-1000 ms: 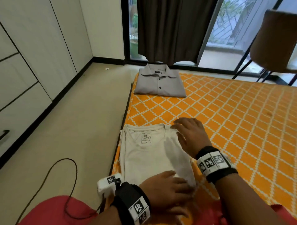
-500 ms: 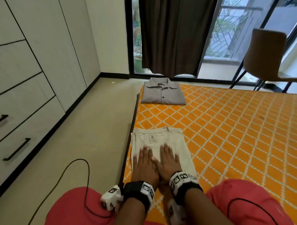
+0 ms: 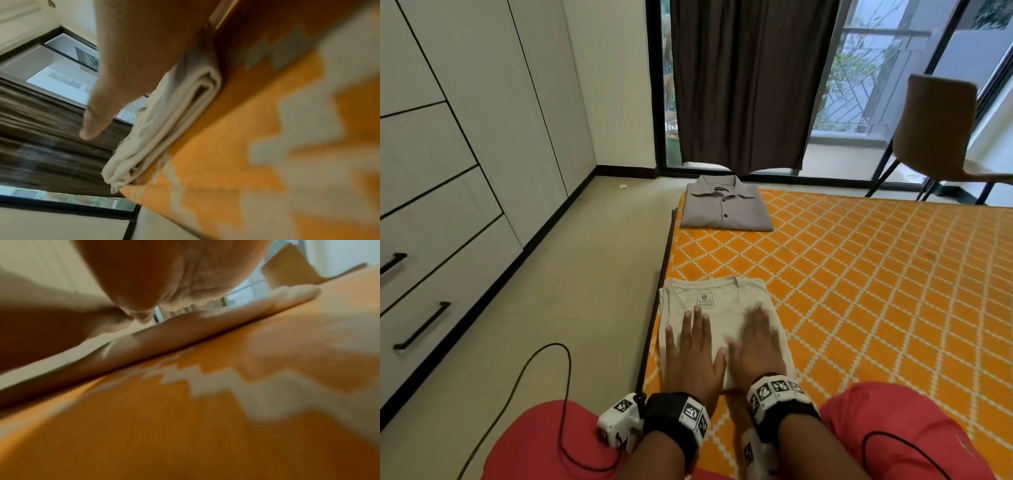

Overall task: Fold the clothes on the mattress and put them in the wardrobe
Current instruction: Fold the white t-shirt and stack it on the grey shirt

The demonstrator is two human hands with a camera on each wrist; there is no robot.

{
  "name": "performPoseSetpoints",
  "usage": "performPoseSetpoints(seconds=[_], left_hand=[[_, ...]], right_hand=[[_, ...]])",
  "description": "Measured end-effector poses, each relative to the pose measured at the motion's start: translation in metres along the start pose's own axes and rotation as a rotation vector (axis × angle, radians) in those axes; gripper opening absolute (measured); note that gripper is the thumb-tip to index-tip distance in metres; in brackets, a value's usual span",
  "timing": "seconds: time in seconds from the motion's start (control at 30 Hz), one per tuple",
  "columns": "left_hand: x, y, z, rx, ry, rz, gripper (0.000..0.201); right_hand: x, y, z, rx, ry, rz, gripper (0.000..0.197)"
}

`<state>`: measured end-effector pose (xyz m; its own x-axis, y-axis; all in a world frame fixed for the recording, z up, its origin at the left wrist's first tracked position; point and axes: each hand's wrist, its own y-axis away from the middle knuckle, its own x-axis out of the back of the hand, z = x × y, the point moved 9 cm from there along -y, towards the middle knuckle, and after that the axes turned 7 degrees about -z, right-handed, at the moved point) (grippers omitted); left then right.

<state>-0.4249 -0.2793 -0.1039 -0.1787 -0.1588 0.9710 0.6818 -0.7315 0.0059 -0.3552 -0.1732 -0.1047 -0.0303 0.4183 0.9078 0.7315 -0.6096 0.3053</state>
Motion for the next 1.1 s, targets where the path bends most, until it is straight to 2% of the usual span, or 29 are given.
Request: performPoseSetpoints(seconds=[0.07,0.13,0.27,0.33,0.4,0.5,0.57,0.63,0.73,0.77,0.8,0.87,0.93,0.97,1.03,1.1], left_hand=[[-0.007,-0.003,0.003,0.015,0.047,-0.088,0.062],[-0.017,-0.006,0.004,0.004,0.034,-0.136,0.060],[-0.028,-0.009,0.000,0.034,0.070,-0.165,0.063],[-0.022,-0.010,-0.006,0.113,0.105,-0.159,0.075],[-0.017,-0.013,-0.021,0.208,0.101,-0.160,0.097],[-0.012,-0.008,-0.033,0.298,0.128,-0.225,0.110],[-0.008,-0.003,-0.038,0.340,0.149,-0.210,0.113],[0.001,0.004,-0.040,0.364,0.207,-0.141,0.106],[0.037,0.008,-0.052,0.416,0.357,0.118,0.073],[0.044,0.009,-0.060,0.462,0.386,0.131,0.066],[0.046,0.009,-0.067,0.516,0.408,0.076,0.068],[0.032,0.009,-0.073,0.585,0.385,-0.156,0.090],[0.019,0.009,-0.075,0.601,0.297,-0.303,0.103],[0.015,0.009,-0.076,0.599,0.257,-0.343,0.101],[0.017,0.007,-0.075,0.550,0.189,-0.382,0.081],[0.017,0.005,-0.074,0.504,0.238,-0.431,0.067]], right_hand=[[-0.018,0.001,-0.022,0.156,0.042,-0.087,0.075],[-0.028,-0.004,-0.021,0.160,0.061,-0.139,0.064],[-0.032,-0.010,-0.012,0.112,0.081,-0.144,0.067],[-0.031,-0.013,-0.007,0.081,0.063,-0.158,0.071],[-0.029,-0.015,0.001,0.038,0.029,-0.156,0.074],[-0.021,-0.014,0.019,-0.065,0.004,-0.107,0.092],[-0.017,-0.011,0.028,-0.134,-0.041,-0.081,0.100],[-0.007,-0.004,0.037,-0.214,-0.130,-0.028,0.099],[0.018,0.013,0.059,-0.432,-0.337,0.152,0.083],[0.023,0.018,0.067,-0.496,-0.404,0.186,0.075],[0.025,0.020,0.074,-0.548,-0.488,0.198,0.069],[0.021,0.020,0.085,-0.626,-0.639,0.162,0.061],[0.013,0.014,0.085,-0.621,-0.673,0.081,0.055],[0.008,0.012,0.081,-0.597,-0.648,0.024,0.052],[0.001,0.006,0.076,-0.558,-0.574,-0.043,0.051],[0.005,0.005,0.075,-0.546,-0.564,-0.020,0.048]])
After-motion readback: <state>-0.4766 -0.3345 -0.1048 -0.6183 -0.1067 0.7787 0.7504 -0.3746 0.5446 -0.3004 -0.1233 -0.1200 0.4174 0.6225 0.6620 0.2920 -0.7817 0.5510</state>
